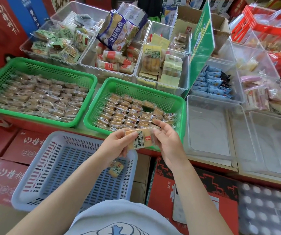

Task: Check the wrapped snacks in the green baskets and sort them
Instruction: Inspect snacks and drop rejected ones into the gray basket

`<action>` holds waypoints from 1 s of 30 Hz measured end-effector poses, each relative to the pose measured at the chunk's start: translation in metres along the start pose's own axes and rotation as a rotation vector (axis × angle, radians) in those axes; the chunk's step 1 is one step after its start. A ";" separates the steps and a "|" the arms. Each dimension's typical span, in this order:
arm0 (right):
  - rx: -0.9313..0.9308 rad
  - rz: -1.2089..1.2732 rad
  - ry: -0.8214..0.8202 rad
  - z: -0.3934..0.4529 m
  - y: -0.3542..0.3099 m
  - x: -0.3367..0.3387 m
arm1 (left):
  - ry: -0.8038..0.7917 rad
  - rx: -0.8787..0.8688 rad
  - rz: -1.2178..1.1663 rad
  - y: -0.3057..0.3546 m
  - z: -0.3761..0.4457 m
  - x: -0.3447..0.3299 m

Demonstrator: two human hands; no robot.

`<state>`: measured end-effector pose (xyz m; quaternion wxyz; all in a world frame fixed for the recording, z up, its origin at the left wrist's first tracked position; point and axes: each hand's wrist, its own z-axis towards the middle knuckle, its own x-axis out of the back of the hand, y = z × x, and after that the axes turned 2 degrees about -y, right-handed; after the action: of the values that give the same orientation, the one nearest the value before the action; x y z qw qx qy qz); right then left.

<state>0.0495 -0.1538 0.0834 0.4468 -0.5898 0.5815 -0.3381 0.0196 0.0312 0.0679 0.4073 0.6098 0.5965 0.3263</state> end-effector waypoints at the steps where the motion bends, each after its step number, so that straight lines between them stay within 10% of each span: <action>1: -0.031 0.043 -0.050 0.000 -0.001 0.001 | 0.002 -0.001 0.006 0.001 0.001 0.000; 30: -0.225 0.211 0.052 0.031 0.012 0.006 | 0.148 0.011 -0.152 0.003 0.033 -0.002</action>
<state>0.0744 -0.1546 0.0599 0.3958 -0.5628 0.6858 -0.2372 0.0496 0.0258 0.0556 0.3823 0.5393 0.6712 0.3353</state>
